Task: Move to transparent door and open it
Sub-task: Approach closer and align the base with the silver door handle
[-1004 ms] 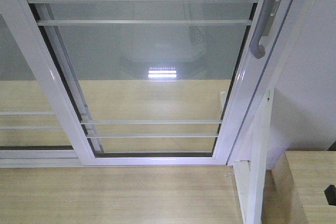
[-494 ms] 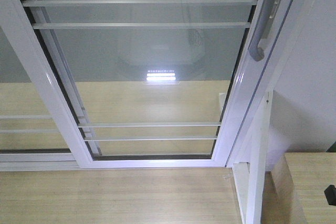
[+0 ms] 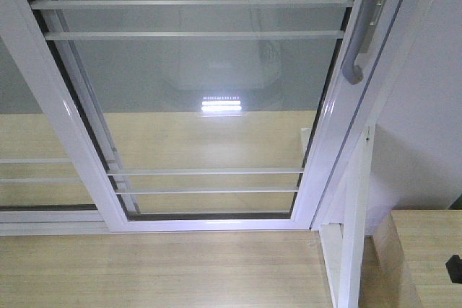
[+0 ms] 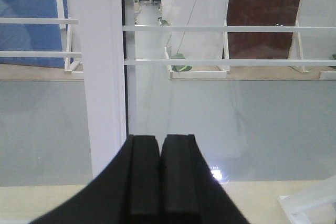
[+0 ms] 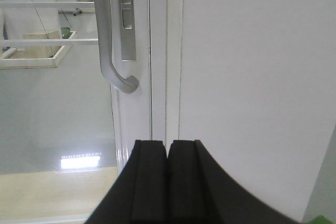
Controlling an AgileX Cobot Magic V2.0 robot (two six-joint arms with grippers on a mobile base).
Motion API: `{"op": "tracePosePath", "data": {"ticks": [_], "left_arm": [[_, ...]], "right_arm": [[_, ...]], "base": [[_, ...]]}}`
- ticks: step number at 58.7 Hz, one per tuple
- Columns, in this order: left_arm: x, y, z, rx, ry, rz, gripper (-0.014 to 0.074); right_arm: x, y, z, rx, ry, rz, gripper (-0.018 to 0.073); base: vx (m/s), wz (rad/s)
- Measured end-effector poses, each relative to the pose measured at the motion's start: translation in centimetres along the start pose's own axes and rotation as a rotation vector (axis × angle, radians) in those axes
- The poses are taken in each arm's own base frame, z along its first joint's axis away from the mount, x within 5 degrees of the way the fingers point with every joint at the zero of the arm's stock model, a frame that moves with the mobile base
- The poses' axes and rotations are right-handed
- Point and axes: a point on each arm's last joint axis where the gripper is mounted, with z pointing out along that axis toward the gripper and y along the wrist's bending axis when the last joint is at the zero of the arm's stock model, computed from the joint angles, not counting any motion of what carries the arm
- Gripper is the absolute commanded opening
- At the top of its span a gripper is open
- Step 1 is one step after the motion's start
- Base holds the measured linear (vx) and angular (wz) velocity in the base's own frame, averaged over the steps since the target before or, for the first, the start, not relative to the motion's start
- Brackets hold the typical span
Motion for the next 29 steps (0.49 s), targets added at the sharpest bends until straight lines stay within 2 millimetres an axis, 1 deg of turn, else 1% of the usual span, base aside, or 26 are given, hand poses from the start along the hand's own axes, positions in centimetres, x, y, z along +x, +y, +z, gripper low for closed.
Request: {"op": "tracePosePath", "data": {"ticks": [12,29], "left_arm": [[0.0,0.0,0.0,0.0,0.0,0.0,-0.0006],[-0.3,0.0,0.0,-0.001,-0.035,0.0,-0.0006]], "right_arm": [[-0.1,0.0,0.0,0.002,-0.008,-0.011,-0.0008],[-1.0,0.0,-0.1,0.004,-0.115,-0.037,-0.0008]], "base": [[0.0,0.0],[0.0,0.0]]}}
